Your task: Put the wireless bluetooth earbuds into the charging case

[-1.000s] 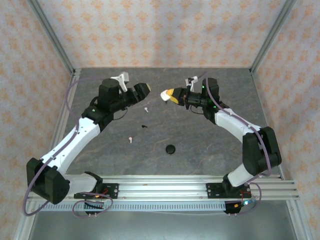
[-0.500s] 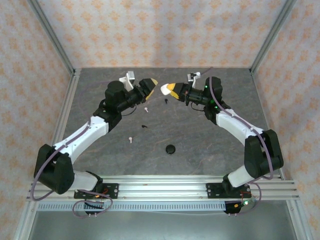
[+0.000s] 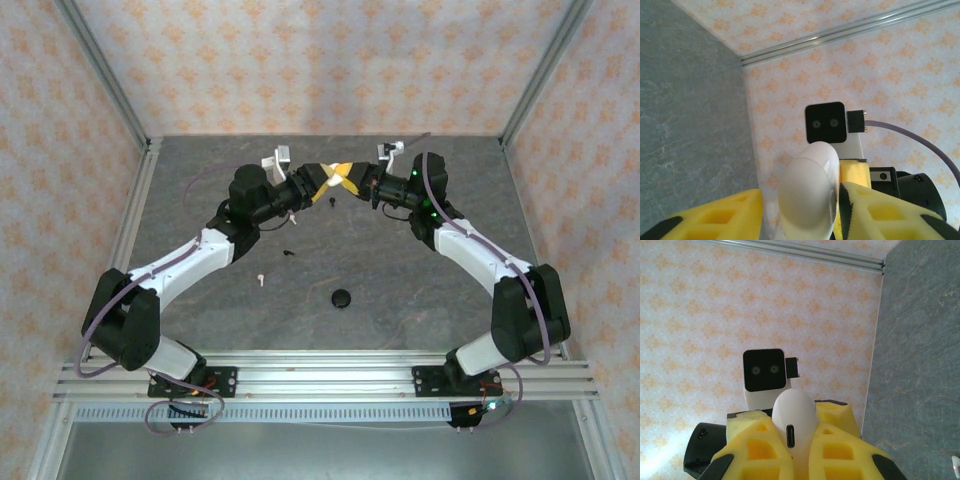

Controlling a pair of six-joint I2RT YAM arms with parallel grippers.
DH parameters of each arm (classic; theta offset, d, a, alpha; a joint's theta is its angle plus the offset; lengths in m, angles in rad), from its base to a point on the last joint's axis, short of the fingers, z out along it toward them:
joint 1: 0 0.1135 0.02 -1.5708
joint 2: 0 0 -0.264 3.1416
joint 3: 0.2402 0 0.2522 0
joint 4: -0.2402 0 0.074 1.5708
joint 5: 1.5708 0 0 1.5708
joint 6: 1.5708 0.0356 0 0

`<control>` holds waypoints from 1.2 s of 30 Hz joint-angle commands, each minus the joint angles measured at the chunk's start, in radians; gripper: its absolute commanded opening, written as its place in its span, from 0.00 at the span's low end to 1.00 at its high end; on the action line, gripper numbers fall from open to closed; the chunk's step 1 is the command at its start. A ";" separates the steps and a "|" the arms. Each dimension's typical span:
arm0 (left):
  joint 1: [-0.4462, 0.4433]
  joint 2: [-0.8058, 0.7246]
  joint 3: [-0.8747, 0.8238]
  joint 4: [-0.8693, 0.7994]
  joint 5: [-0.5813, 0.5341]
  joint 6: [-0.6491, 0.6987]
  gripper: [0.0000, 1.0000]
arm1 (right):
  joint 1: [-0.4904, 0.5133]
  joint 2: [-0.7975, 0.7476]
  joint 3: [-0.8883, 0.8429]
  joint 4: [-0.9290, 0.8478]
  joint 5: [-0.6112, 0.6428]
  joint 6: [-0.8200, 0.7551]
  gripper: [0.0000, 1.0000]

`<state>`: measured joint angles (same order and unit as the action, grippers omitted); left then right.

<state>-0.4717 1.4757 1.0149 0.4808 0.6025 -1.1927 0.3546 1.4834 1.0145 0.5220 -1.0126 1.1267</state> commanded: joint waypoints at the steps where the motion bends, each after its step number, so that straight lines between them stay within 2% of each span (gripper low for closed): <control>1: -0.009 0.010 0.033 0.041 0.022 -0.005 0.39 | 0.006 -0.038 0.044 0.060 0.000 0.005 0.00; 9: -0.009 -0.010 0.052 0.017 0.026 0.042 0.15 | 0.007 -0.035 0.041 0.051 -0.004 -0.014 0.05; 13: -0.009 -0.021 0.095 -0.080 0.048 0.103 0.09 | 0.007 -0.031 0.044 0.049 -0.006 -0.021 0.10; 17: -0.008 -0.031 0.128 -0.162 0.065 0.166 0.07 | 0.006 -0.036 0.055 0.018 -0.022 -0.049 0.29; 19: -0.006 -0.043 0.157 -0.240 0.071 0.232 0.05 | -0.002 -0.050 0.078 -0.065 -0.049 -0.105 0.39; 22: -0.002 -0.055 0.225 -0.435 0.084 0.381 0.03 | -0.046 -0.085 0.135 -0.297 -0.095 -0.260 0.52; 24: -0.001 -0.055 0.284 -0.583 0.107 0.503 0.03 | -0.086 -0.114 0.183 -0.486 -0.103 -0.395 0.58; 26: 0.007 -0.052 0.348 -0.726 0.134 0.627 0.03 | -0.122 -0.137 0.247 -0.707 -0.090 -0.564 0.60; 30: 0.015 -0.026 0.511 -1.052 0.203 0.968 0.04 | -0.131 -0.138 0.406 -1.122 -0.034 -0.965 0.61; 33: 0.015 0.003 0.604 -1.236 0.307 1.200 0.03 | -0.111 -0.112 0.492 -1.319 -0.040 -1.181 0.61; 36: 0.015 0.032 0.666 -1.382 0.378 1.366 0.03 | -0.049 -0.096 0.546 -1.433 -0.015 -1.335 0.63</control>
<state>-0.4610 1.4712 1.6344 -0.6426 0.8600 -0.1120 0.2619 1.3689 1.5185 -0.6483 -1.0439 0.0841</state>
